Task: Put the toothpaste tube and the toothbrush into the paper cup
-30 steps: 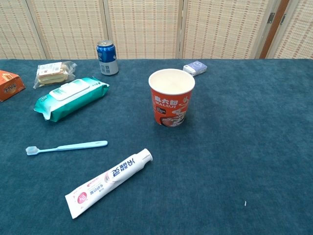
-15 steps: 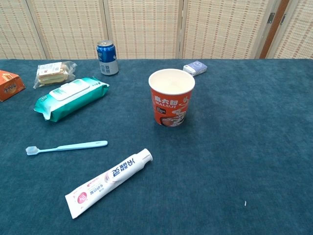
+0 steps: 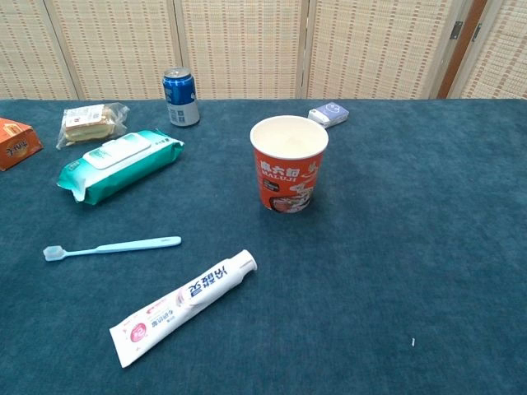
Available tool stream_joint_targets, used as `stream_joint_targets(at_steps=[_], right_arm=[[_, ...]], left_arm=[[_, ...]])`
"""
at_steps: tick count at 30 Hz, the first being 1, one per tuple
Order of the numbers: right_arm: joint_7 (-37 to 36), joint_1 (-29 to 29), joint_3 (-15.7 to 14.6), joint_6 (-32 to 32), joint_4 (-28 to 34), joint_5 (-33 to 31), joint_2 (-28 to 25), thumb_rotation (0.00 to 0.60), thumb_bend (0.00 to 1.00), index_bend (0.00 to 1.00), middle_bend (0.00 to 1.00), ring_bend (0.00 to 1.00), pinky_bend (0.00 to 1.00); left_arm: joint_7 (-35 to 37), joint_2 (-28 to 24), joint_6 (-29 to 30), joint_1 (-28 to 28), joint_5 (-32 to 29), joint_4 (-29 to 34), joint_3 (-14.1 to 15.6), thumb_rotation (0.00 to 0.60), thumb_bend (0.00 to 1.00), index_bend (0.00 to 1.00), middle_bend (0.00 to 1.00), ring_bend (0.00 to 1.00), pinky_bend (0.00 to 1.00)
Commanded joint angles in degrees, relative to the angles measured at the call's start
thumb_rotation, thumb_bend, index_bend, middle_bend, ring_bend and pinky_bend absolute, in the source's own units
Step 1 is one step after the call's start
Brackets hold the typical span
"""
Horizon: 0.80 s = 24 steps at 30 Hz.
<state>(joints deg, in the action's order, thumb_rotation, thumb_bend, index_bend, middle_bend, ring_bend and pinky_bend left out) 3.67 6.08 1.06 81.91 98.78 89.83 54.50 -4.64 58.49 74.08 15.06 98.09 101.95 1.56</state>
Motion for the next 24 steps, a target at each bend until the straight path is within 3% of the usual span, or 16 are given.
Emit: stream_joint_targets(at_steps=[1, 20, 24], right_arm=[[0.1, 0.0, 0.1, 0.2, 0.0, 0.1, 0.1, 0.6, 0.0, 0.07, 0.0, 0.0, 0.05], [1.5, 0.5, 0.8, 0.3, 2.1, 0.3, -2.1, 0.6, 0.0, 0.07, 0.0, 0.0, 0.05], [1.6, 0.5, 0.9, 0.3, 2.3, 0.1, -2.4, 0.6, 0.0, 0.07, 0.0, 0.0, 0.05]], left_arm=[[-1.4, 0.5, -1.9, 1.3, 0.0, 0.6, 0.2, 0.6, 0.0, 0.29, 0.0, 0.0, 0.0], [-8.9, 7.2, -11.5, 6.8, -0.3, 2.7, 1.4, 0.6, 0.0, 0.28, 0.0, 0.0, 0.0], [-10.1, 9.5, -11.9, 7.5, -0.7, 2.7, 1.0, 0.6, 0.0, 0.24, 0.0, 0.0, 0.0]])
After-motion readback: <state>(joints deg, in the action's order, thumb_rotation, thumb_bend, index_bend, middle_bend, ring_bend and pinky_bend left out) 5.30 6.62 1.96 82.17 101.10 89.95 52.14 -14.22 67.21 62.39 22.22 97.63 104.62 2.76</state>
